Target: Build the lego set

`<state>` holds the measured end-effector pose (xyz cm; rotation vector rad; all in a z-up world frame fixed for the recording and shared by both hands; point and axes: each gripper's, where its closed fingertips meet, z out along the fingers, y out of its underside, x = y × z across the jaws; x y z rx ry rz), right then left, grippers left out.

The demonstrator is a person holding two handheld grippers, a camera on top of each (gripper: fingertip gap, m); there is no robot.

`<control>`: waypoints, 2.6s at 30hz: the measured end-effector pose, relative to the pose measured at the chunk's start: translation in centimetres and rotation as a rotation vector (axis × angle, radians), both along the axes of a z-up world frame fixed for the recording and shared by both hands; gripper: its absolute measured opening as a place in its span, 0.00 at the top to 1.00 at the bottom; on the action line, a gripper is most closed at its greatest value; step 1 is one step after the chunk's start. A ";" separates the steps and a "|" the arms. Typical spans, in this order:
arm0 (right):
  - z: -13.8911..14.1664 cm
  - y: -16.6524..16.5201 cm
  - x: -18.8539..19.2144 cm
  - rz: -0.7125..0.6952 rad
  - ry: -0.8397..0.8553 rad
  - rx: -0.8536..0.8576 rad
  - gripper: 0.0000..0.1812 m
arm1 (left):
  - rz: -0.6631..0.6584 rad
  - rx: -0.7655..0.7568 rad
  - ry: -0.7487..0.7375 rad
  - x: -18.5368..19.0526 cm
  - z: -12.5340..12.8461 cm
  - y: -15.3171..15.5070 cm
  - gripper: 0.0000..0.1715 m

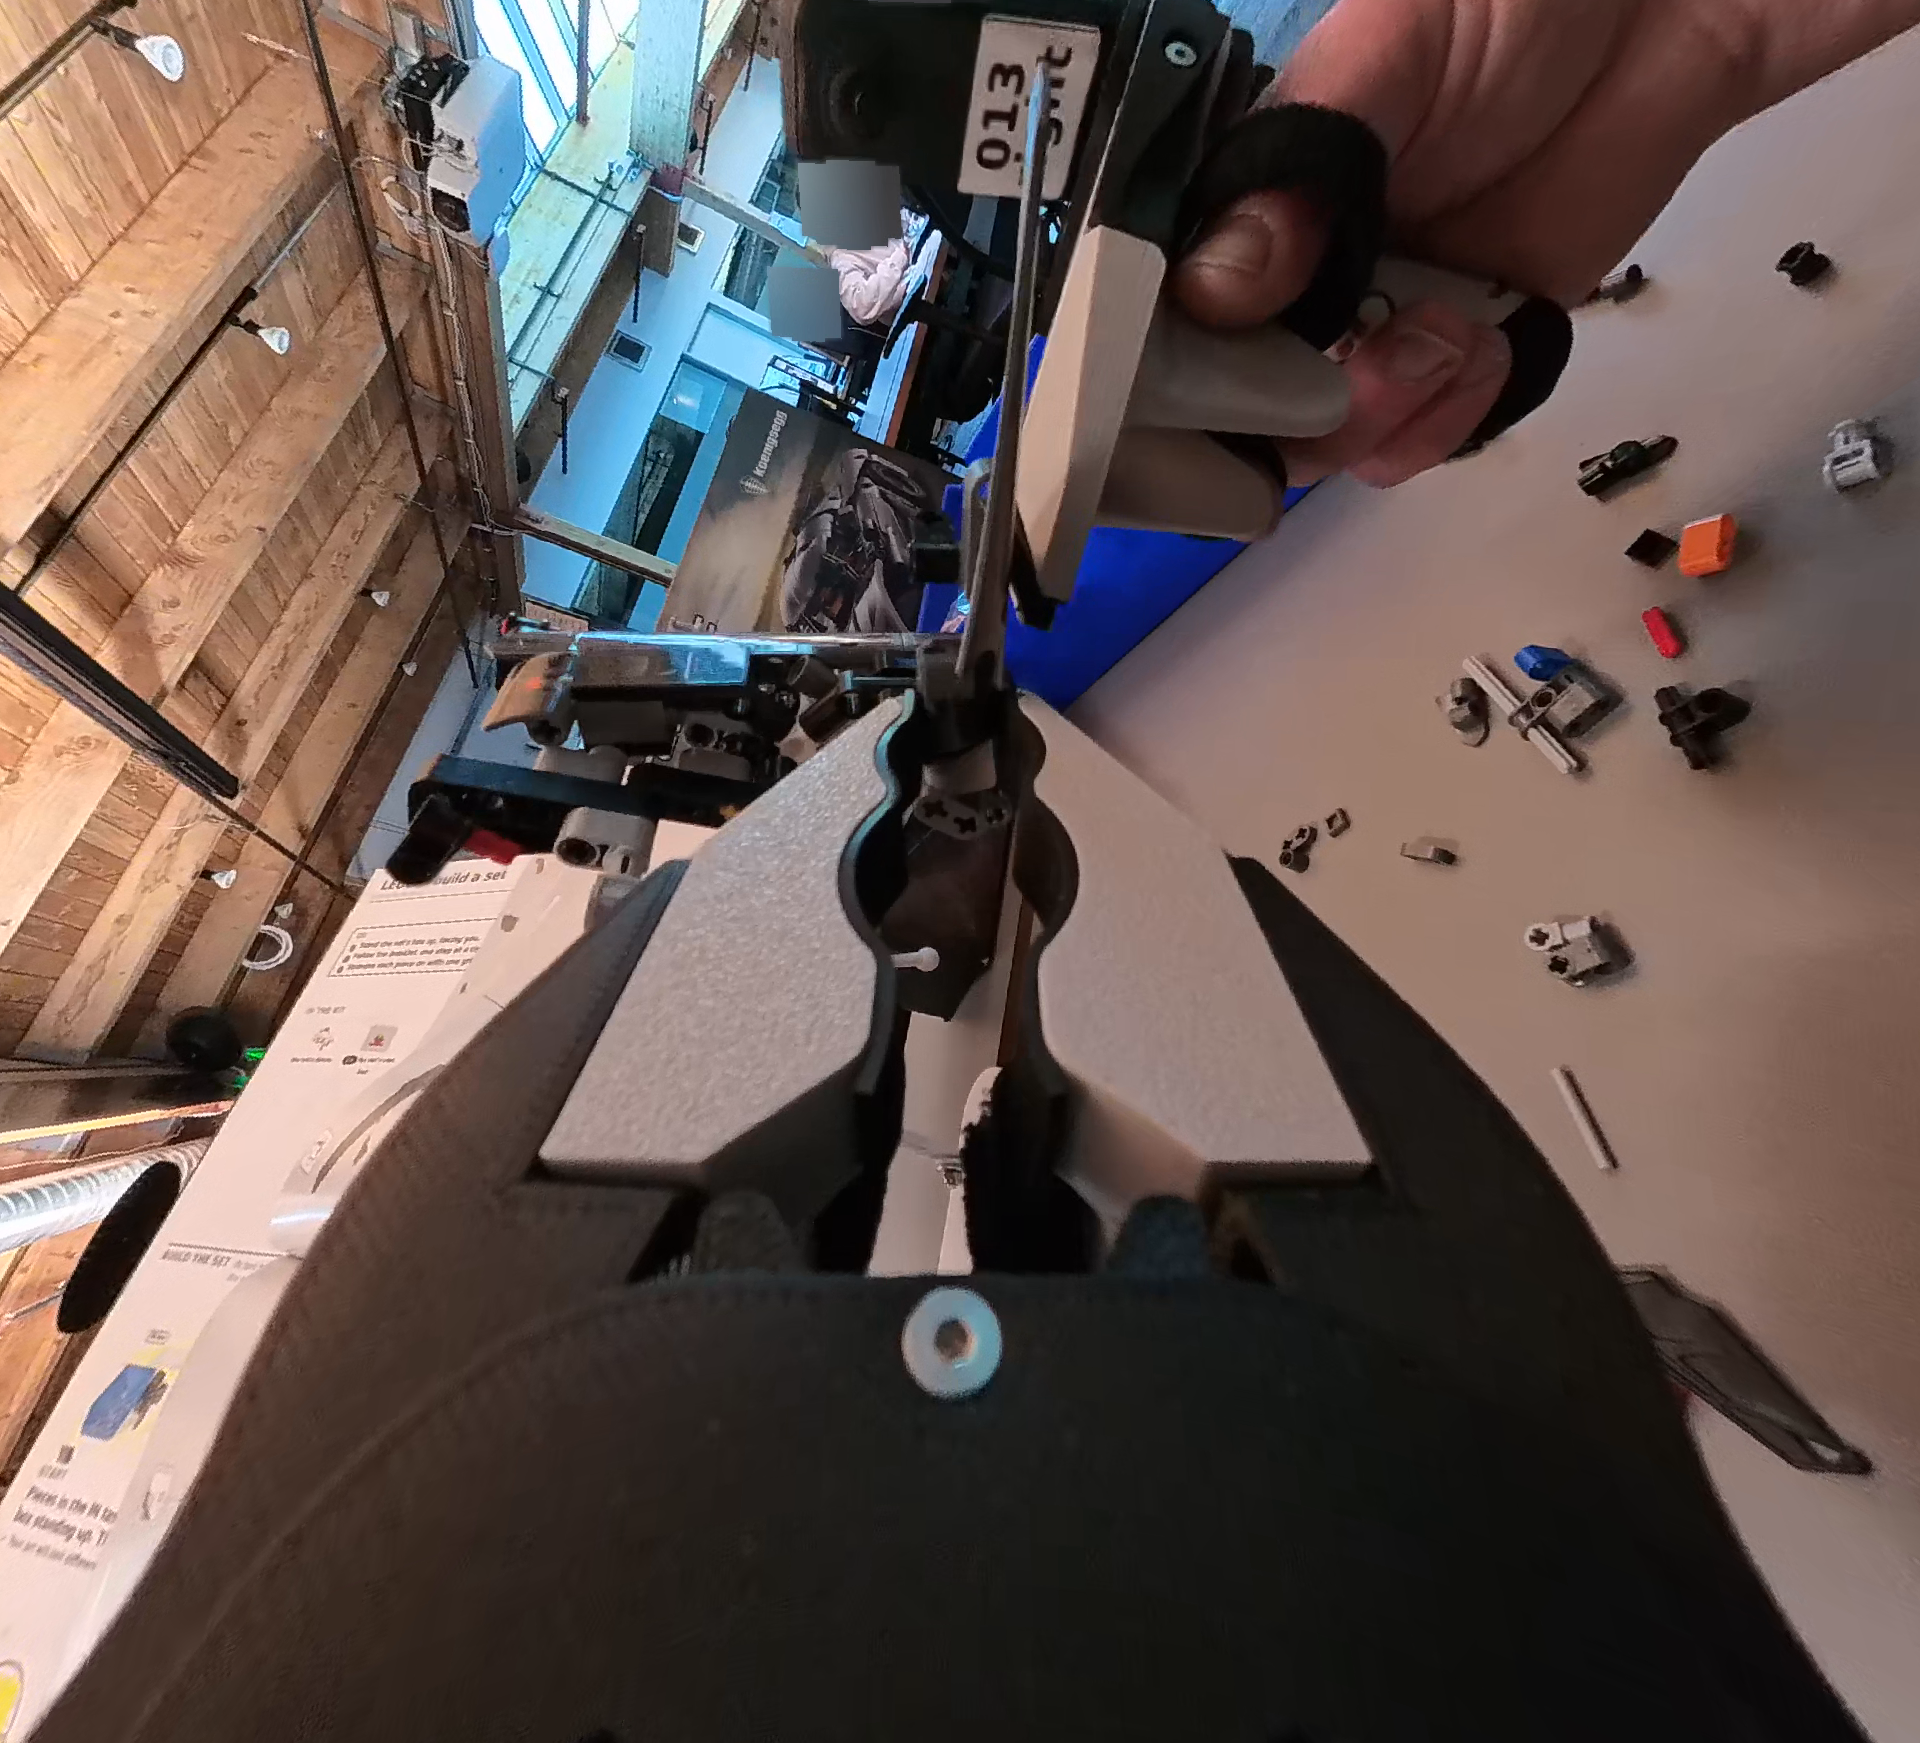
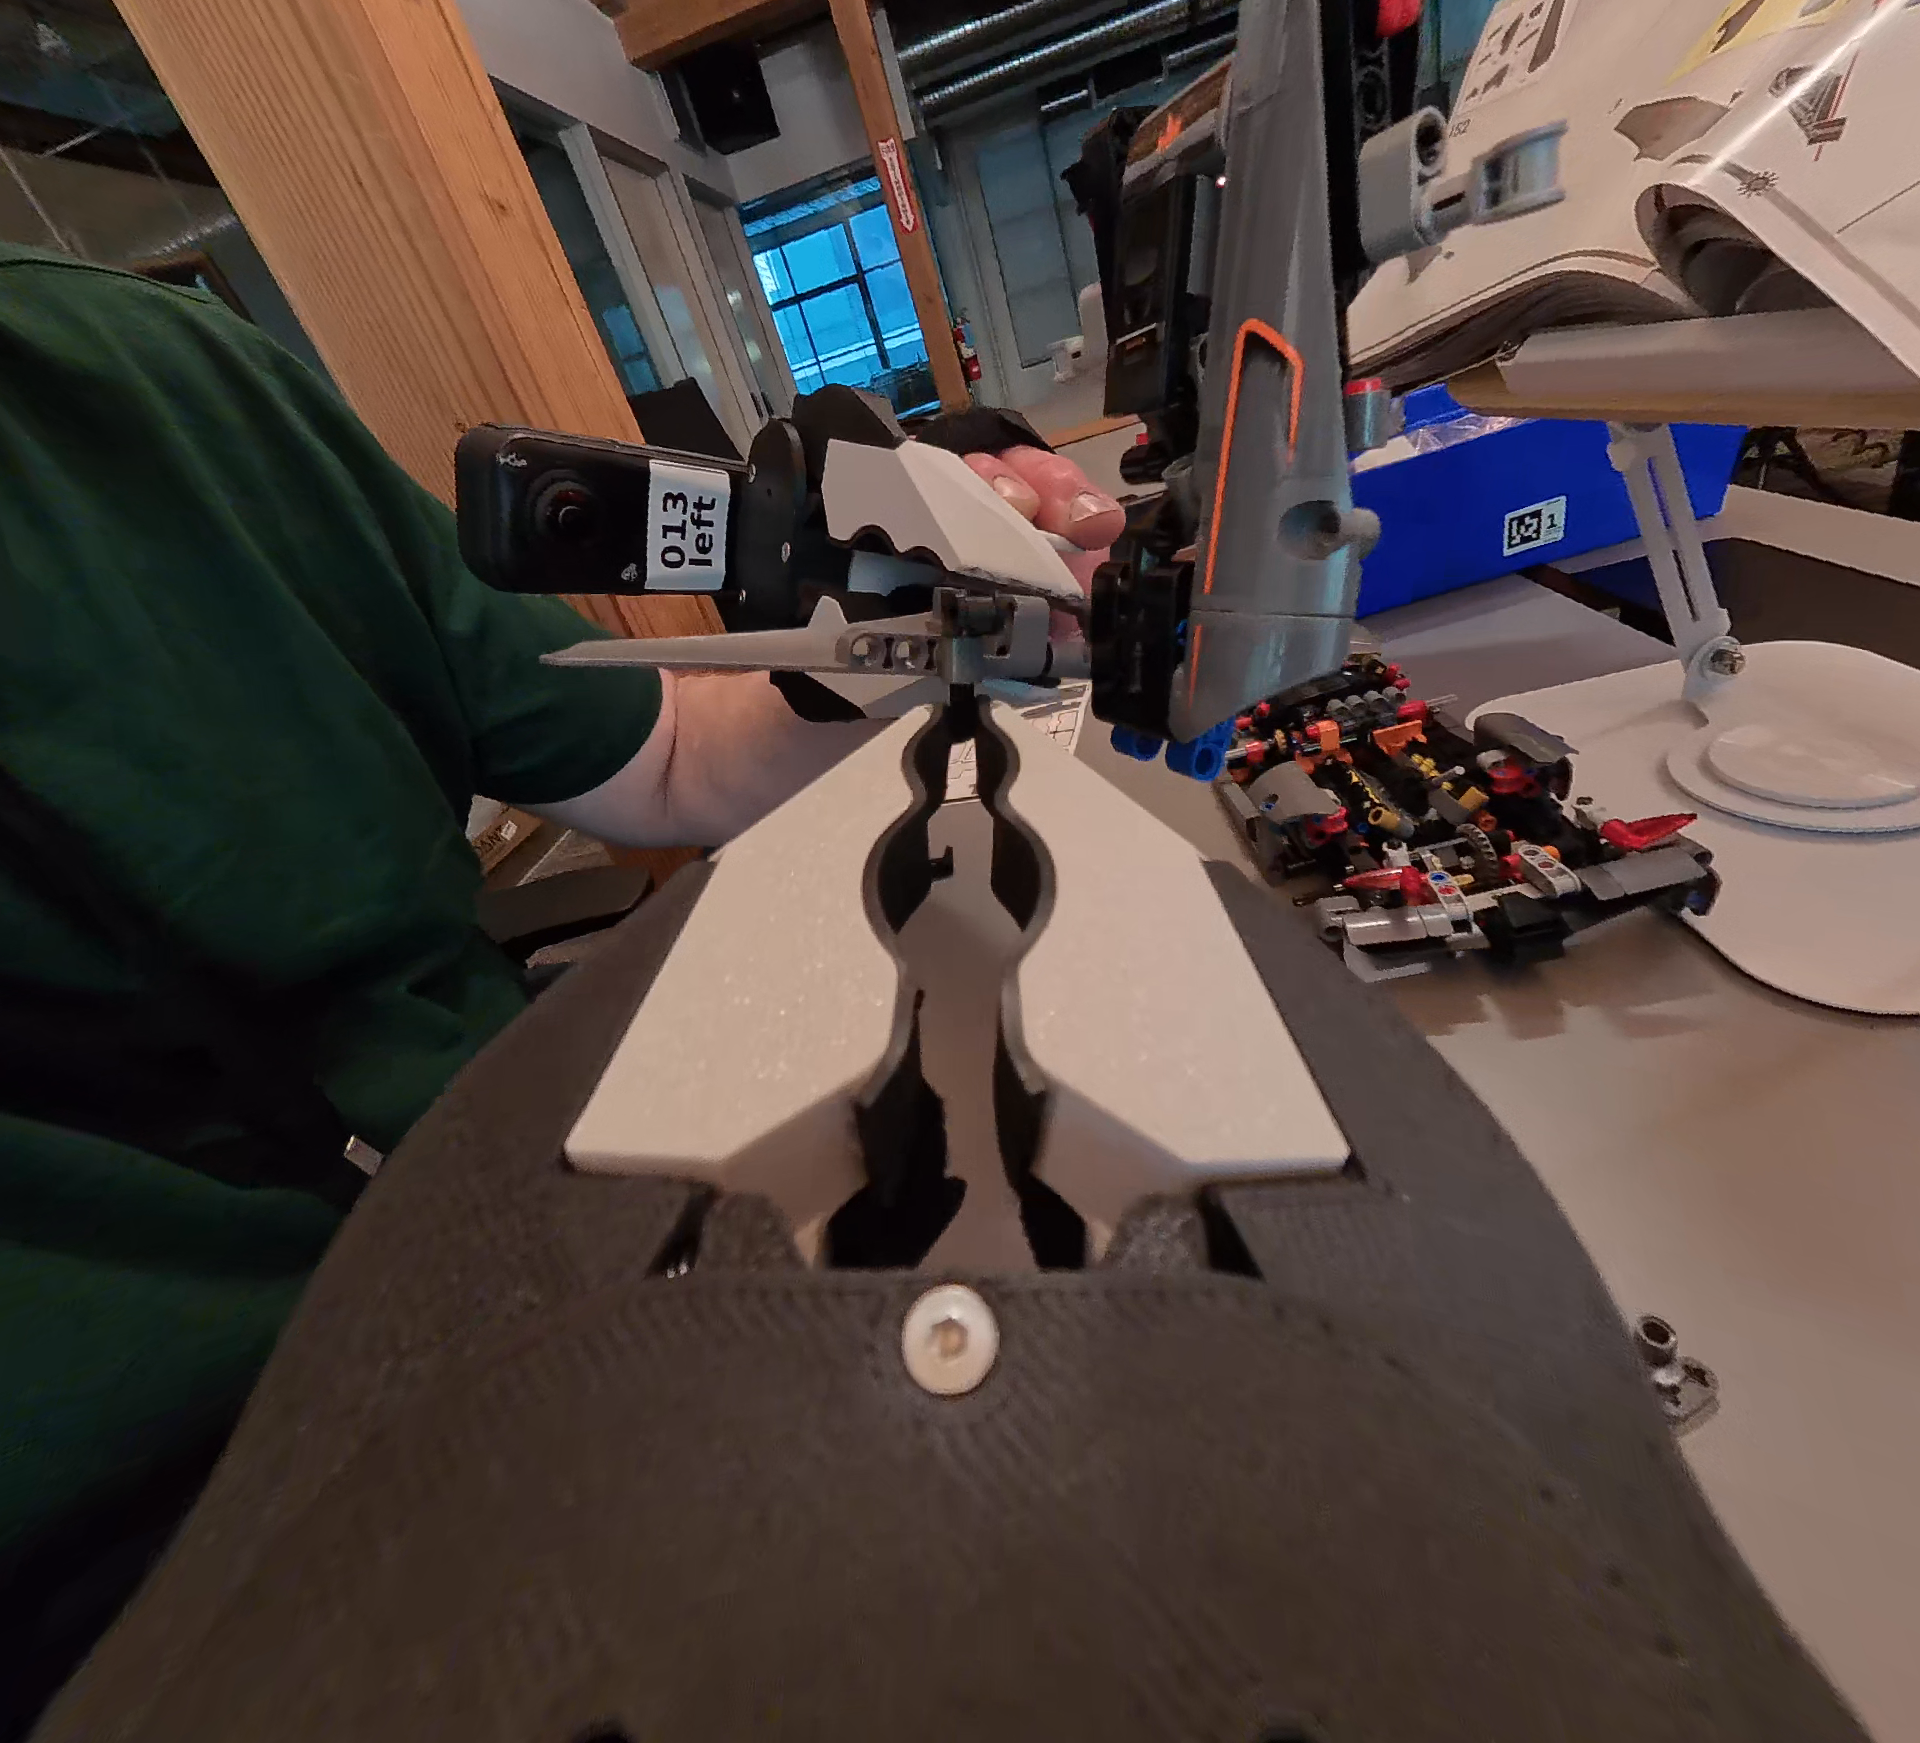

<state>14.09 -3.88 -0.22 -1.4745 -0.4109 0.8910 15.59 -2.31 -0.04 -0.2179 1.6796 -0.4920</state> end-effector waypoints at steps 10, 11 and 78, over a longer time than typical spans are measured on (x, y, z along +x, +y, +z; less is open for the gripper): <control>0.1 0.1 0.2 -0.008 0.004 0.002 0.98 | 0.001 -0.001 -0.001 0.0 0.1 0.0 0.93; 0.1 0.1 0.2 -0.010 0.004 0.003 0.98 | 0.000 -0.002 -0.001 0.0 0.1 0.0 0.93; 3.1 0.6 1.6 -0.389 -0.305 0.193 0.98 | 0.014 0.020 -0.011 -0.2 0.9 0.5 0.93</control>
